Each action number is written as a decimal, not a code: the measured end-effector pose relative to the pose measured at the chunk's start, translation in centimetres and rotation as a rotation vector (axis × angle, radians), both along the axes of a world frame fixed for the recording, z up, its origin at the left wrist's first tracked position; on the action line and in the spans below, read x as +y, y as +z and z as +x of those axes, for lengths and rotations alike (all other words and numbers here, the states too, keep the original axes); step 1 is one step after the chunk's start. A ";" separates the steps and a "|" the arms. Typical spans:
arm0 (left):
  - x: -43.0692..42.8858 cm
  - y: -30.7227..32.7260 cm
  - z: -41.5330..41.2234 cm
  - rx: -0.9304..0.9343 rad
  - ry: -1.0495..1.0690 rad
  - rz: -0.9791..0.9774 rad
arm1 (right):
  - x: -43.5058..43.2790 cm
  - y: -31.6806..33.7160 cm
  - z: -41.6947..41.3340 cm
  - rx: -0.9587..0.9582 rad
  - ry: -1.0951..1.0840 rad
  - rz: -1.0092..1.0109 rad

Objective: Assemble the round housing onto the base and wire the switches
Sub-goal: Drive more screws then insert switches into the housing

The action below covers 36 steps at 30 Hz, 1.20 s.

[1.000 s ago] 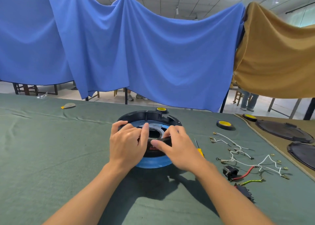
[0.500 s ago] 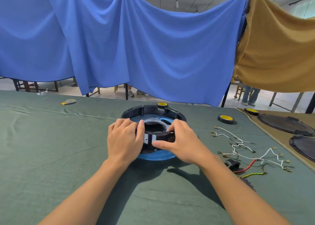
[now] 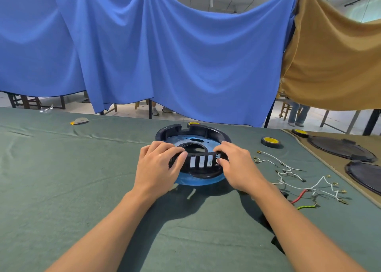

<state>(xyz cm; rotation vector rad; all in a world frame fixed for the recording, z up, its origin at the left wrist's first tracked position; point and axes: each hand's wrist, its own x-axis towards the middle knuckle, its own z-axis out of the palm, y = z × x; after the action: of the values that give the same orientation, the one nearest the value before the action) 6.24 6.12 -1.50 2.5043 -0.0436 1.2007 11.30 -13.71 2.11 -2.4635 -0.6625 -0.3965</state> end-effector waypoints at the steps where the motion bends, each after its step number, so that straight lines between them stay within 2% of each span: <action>1: -0.2 0.0 -0.1 -0.002 -0.006 0.019 | -0.2 -0.1 0.0 0.007 -0.011 0.015; 6: -0.8 0.0 -0.2 -0.024 -0.011 0.058 | -1.4 0.9 0.2 0.127 0.010 -0.041; 10: -2.0 0.1 -0.7 -0.033 0.015 0.130 | -2.7 2.2 -1.2 0.141 0.038 0.019; 14: -4.0 -0.3 -0.9 -0.036 -0.018 0.256 | -4.9 2.2 -3.3 0.134 0.198 -0.174; 17: -4.8 -0.4 -1.2 0.000 0.001 0.268 | -7.3 1.4 -4.5 0.157 0.256 -0.338; 26: -5.1 -0.6 -1.4 0.050 0.064 0.294 | -12.3 3.3 -5.7 0.301 0.314 -0.303; 30: -5.1 -0.8 -1.3 0.060 0.057 0.301 | -12.6 3.8 -6.5 0.461 0.371 -0.453; 33: -5.0 -0.9 -1.2 0.065 0.047 0.295 | -12.1 3.5 -6.6 0.420 0.342 -0.568; 36: -4.9 -1.0 -1.2 0.071 0.040 0.286 | -11.8 3.1 -6.6 0.371 0.334 -0.591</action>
<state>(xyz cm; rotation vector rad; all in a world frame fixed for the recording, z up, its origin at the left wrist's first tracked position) 5.09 1.24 -2.53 2.8049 -0.1583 1.1937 4.66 -25.52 5.21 -2.7710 -1.1210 0.4398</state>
